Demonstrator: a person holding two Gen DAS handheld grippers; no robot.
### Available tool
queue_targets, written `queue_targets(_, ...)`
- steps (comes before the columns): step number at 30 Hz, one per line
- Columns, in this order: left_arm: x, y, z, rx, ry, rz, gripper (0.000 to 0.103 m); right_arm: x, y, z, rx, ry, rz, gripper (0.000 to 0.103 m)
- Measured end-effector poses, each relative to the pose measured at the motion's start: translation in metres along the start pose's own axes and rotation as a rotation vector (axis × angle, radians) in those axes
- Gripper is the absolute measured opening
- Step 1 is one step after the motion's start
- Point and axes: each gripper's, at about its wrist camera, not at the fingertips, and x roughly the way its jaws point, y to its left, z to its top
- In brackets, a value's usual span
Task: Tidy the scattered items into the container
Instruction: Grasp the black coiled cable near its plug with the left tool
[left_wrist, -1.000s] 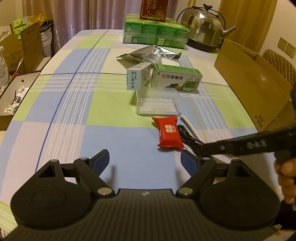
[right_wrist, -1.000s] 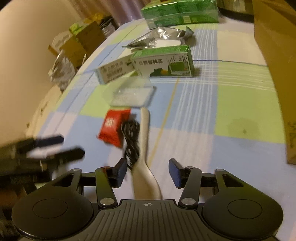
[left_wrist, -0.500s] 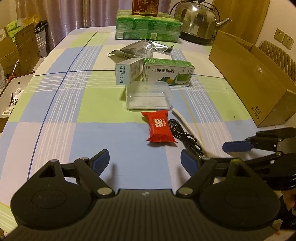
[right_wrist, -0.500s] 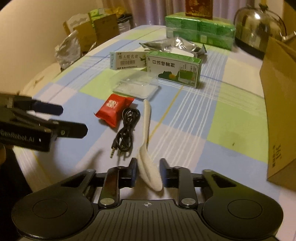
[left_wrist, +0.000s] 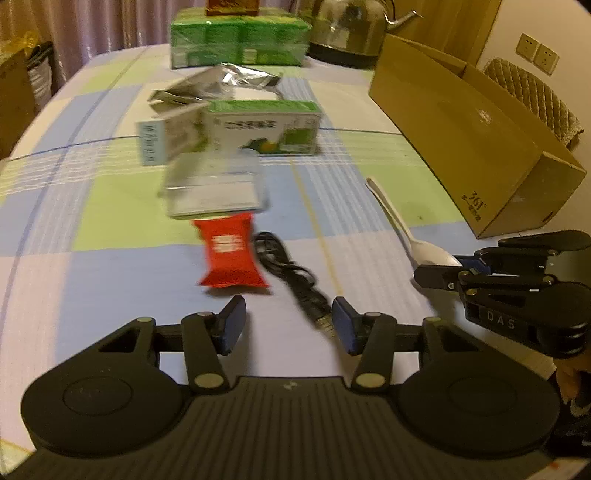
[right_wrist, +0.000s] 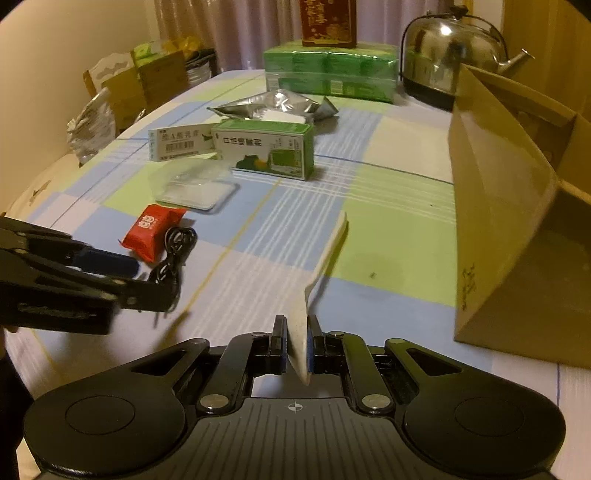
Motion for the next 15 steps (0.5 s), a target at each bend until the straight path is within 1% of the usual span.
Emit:
queue_targets(2, 0.008, -0.006, 0.002, -0.008, 0.006, -0.002, 0.044, -0.001, -0.002, -0.002, 0.002, -0.001, 0.003, 0.006)
queue_targets(3, 0.011, -0.008, 0.004, -0.011, 0.007, 0.000, 0.042, -0.001, -0.003, -0.003, 0.004, -0.002, 0.005, 0.006)
queue_targets(4, 0.014, -0.011, 0.005, -0.013, 0.010, 0.005, 0.035, -0.001, -0.004, -0.004, 0.005, -0.002, 0.008, 0.006)
queue_targets(5, 0.017, -0.013, 0.006, -0.009, 0.009, 0.015, 0.032, -0.001, -0.004, -0.004, 0.004, -0.004, 0.010, 0.006)
queue_targets(7, 0.020, -0.019, 0.008, 0.021, 0.005, 0.046, 0.017, -0.002, -0.005, -0.005, 0.008, -0.007, 0.015, 0.006)
queue_targets(8, 0.020, -0.021, 0.009, 0.028, 0.007, 0.046, 0.014, -0.003, -0.006, -0.006, 0.008, -0.008, 0.015, 0.006)
queue_targets(10, 0.019, -0.022, 0.008, 0.037, 0.009, 0.038, 0.012, -0.004, -0.006, -0.007, 0.004, -0.009, 0.012, 0.006)
queue_targets(12, 0.016, -0.025, 0.005, 0.060, 0.013, 0.036, 0.012, -0.006, -0.006, -0.009, 0.001, -0.012, 0.008, 0.006)
queue_targets(15, 0.013, -0.029, -0.002, 0.076, 0.016, 0.013, 0.012, -0.010, -0.006, -0.012, 0.003, -0.014, 0.002, 0.006)
